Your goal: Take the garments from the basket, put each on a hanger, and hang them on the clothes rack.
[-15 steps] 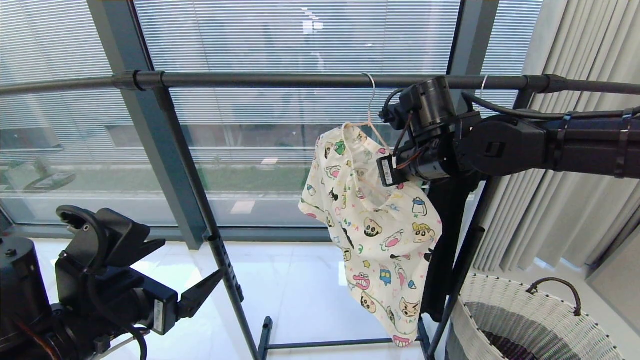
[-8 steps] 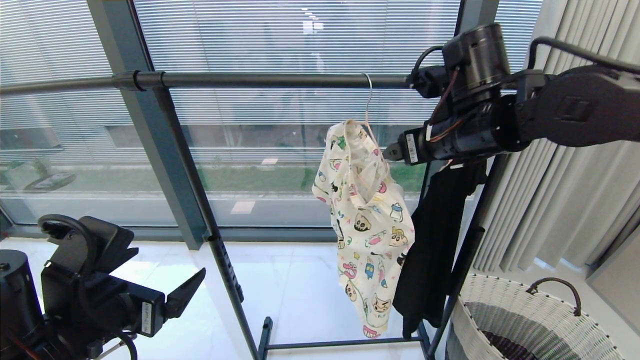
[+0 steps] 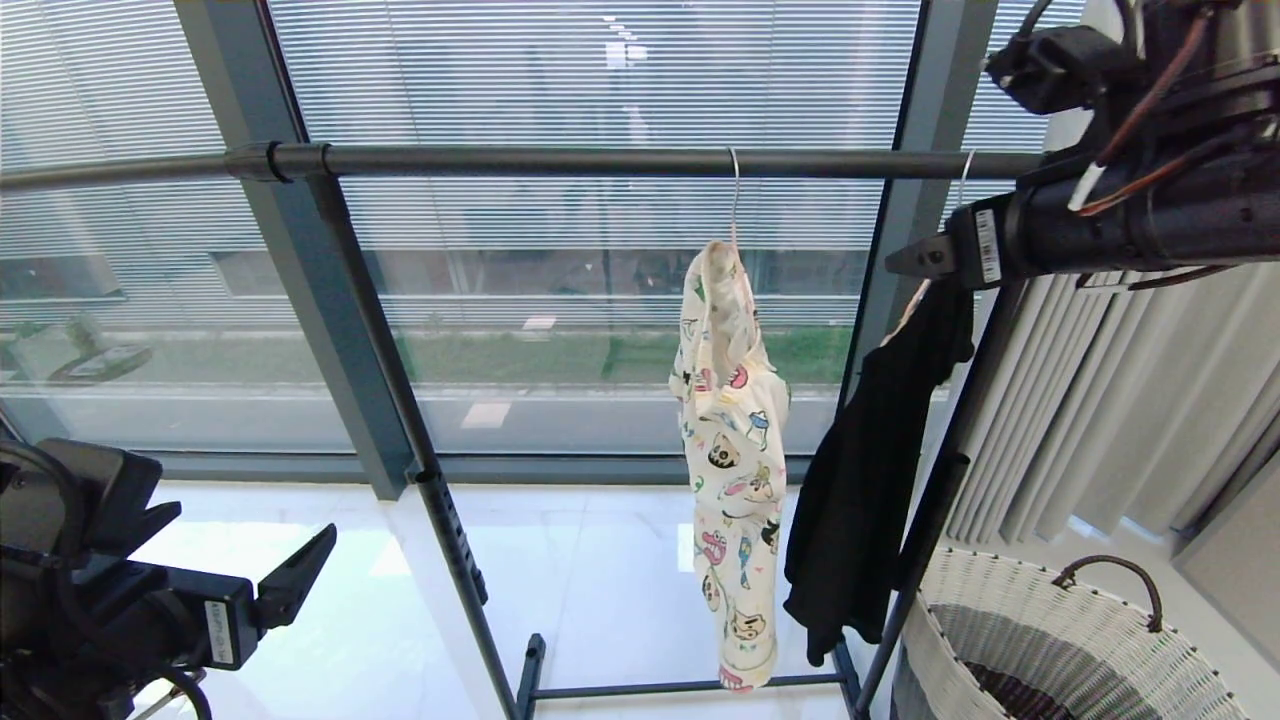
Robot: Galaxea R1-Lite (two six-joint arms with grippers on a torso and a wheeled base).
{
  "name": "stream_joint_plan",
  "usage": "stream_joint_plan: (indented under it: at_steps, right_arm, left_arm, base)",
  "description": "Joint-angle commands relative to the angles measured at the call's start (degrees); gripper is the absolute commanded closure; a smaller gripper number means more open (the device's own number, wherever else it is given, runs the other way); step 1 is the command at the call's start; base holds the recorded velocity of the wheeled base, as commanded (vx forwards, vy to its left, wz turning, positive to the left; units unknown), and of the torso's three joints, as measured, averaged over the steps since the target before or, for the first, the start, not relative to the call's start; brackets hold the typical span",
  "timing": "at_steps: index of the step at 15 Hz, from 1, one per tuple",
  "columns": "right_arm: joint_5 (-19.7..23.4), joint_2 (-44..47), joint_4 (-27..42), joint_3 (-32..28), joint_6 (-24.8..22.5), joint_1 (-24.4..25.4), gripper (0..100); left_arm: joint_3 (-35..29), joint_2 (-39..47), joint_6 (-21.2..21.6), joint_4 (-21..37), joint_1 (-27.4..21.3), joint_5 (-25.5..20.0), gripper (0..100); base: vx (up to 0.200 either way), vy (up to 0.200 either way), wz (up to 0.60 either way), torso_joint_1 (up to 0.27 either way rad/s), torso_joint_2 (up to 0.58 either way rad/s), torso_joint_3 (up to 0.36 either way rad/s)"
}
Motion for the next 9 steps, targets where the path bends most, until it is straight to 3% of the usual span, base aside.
stream_joint_plan:
  at_steps: [1, 9]
  right_arm:
    - [0.3, -6.3, 0.1, 2.5, 0.0, -2.8, 0]
    - [1.9, -16.4, 3.6, 10.4, 0.0, -10.7, 0]
  left_arm:
    - [1.2, -2.1, 0.0, 0.0, 0.8, 0.2, 0]
    - [3.7, -5.2, 0.0, 0.0, 3.4, 3.6, 0]
  base:
    - [0.000, 0.000, 0.00, 0.000, 0.00, 0.000]
    - [0.000, 0.000, 0.00, 0.000, 0.00, 0.000]
